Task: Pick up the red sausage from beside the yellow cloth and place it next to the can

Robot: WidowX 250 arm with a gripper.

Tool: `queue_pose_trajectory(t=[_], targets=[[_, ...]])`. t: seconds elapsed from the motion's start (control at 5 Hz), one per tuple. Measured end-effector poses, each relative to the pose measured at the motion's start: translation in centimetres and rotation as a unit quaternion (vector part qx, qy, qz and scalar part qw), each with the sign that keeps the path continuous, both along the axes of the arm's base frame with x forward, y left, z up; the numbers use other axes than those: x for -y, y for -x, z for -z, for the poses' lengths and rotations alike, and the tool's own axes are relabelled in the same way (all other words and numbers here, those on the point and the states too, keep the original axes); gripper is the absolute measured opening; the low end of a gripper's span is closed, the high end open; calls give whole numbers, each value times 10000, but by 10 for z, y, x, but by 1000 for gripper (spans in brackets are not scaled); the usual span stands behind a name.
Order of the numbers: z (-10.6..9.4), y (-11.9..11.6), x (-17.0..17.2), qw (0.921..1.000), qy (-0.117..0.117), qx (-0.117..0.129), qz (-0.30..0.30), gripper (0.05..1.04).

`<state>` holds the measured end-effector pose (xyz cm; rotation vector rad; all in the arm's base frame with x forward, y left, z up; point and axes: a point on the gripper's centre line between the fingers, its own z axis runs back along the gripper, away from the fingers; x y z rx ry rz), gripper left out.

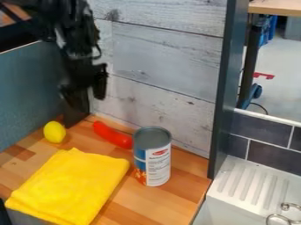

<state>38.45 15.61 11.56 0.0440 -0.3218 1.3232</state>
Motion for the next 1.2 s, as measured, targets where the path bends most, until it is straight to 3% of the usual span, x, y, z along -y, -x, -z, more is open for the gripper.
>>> queue_pose_trajectory(t=[0.2,0.4,0.6,0.8,1.0,1.2], targets=[[-14,36,16,9815,-595,-1073,1473,1001],[-27,70,27,9401,-490,-1818,2841,1001],[-34,106,30,8973,270,-1546,4126,1001],[-44,122,27,8431,255,-1526,5150,1001],[-43,120,27,7720,179,-1125,6253,1001],[-45,126,24,7297,13,-1238,6724,1001]])
